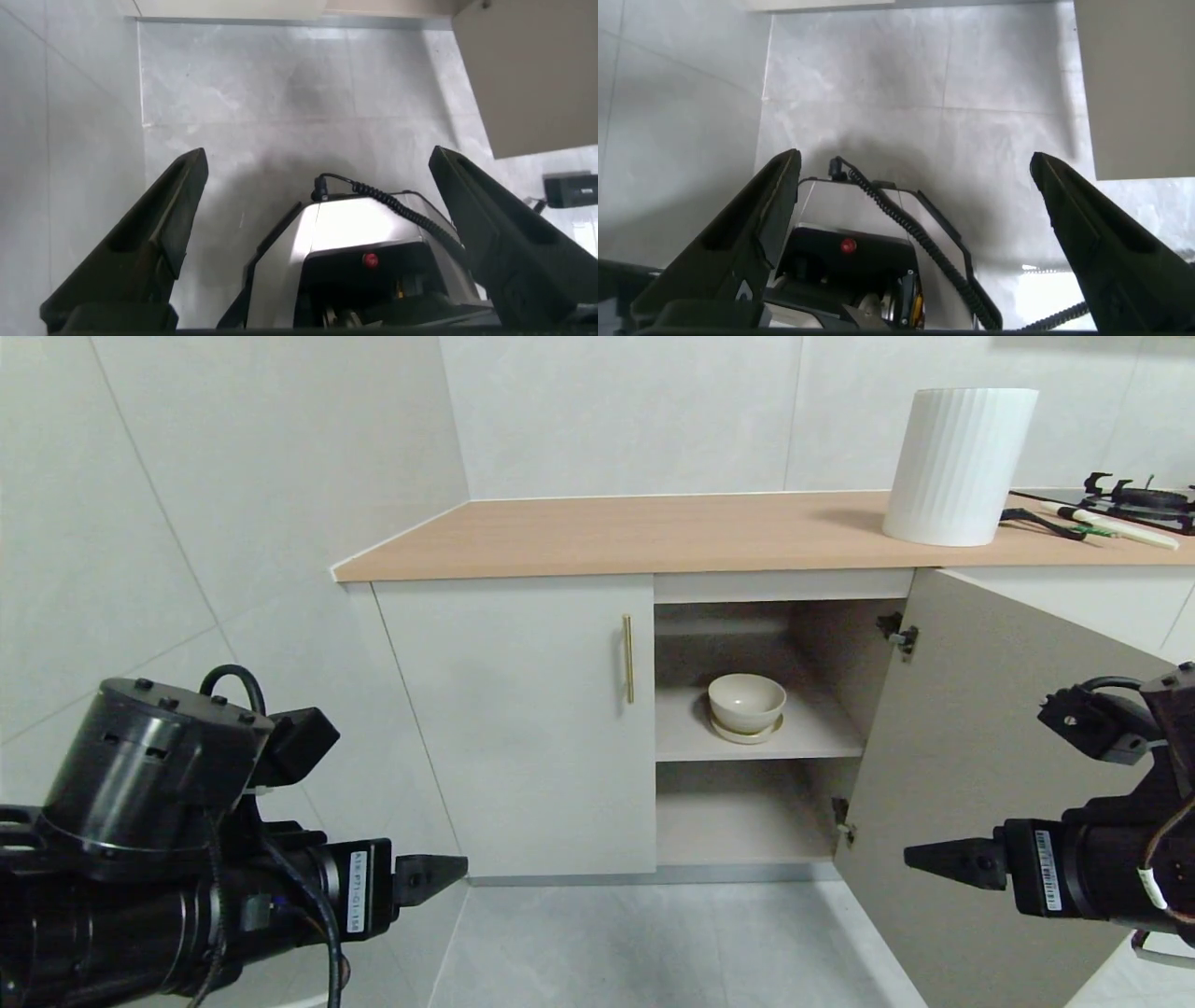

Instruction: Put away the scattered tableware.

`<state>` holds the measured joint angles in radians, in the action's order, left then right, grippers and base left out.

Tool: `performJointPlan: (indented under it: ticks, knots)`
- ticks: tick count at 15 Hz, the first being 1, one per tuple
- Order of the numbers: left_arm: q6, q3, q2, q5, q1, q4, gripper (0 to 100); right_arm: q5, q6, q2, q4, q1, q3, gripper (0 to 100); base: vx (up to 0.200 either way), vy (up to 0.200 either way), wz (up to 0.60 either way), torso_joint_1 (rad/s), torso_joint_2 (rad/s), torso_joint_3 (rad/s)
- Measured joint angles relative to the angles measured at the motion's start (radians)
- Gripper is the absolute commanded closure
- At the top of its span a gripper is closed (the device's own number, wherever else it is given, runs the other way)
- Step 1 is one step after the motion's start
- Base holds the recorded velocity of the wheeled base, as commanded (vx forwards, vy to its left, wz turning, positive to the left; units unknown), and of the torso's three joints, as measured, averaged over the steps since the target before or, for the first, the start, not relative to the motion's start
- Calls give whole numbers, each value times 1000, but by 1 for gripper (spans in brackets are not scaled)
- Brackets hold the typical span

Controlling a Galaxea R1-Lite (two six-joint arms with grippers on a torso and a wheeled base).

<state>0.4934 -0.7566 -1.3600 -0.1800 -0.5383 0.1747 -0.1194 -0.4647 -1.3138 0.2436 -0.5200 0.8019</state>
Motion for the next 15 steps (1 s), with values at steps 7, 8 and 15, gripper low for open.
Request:
performJointPlan:
  ticks: [7,8,15]
  knots:
    - [0,1,-9,0,0,-1,0,-2,0,2,15,0,3,0,0,-29,0,1,0,0]
    - [0,1,-10,0,0,-1,0,-1,2,3,34,0,6,0,0,-200,0,7,2,2]
    - [1,0,-14,-1,0,-3,0,-1,152,57,297,0,35,0,0,-200,0,5,2,1]
